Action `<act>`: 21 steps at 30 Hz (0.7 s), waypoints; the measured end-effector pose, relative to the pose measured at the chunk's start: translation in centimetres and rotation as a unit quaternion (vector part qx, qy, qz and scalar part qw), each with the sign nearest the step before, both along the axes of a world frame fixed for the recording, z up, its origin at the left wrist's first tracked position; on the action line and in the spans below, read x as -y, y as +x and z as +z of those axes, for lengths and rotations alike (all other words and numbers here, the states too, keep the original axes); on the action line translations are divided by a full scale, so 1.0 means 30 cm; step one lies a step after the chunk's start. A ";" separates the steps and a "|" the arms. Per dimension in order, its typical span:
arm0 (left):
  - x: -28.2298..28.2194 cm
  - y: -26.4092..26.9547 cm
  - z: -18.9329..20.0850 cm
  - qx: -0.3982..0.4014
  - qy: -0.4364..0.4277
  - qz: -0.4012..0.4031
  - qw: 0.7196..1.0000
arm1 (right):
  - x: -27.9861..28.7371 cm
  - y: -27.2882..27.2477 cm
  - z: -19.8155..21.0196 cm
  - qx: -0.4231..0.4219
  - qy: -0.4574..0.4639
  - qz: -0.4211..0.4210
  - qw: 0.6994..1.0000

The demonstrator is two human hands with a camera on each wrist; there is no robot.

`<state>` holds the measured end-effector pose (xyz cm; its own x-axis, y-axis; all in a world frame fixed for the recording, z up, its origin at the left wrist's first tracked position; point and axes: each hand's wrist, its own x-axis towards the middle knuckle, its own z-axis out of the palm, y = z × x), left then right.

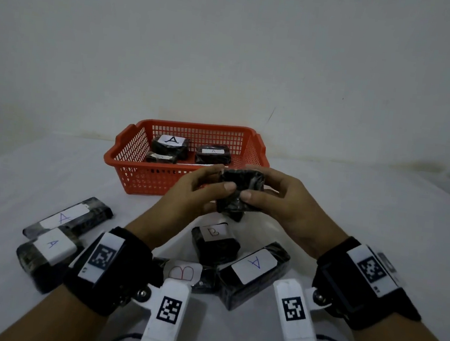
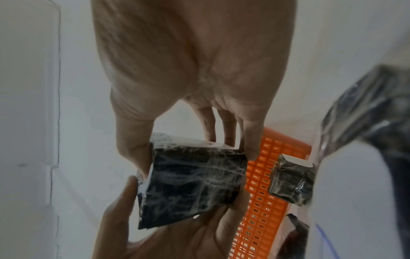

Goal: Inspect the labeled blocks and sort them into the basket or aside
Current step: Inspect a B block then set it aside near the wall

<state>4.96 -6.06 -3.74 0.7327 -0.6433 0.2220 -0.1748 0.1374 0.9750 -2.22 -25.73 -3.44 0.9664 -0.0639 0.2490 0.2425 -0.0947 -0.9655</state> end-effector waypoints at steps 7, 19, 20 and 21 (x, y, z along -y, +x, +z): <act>-0.019 0.007 0.007 0.064 0.016 0.039 0.997 | 0.001 -0.023 0.031 -0.076 0.025 0.002 0.997; 0.000 -0.023 0.025 0.079 -0.029 0.102 0.991 | -0.009 -0.037 0.039 -0.001 0.015 -0.026 1.000; -0.004 -0.021 0.026 0.089 -0.031 0.110 0.989 | -0.012 -0.038 0.042 -0.002 0.008 -0.026 1.000; -0.009 -0.019 0.028 0.096 -0.034 0.112 0.989 | -0.014 -0.040 0.046 -0.008 0.001 -0.025 1.000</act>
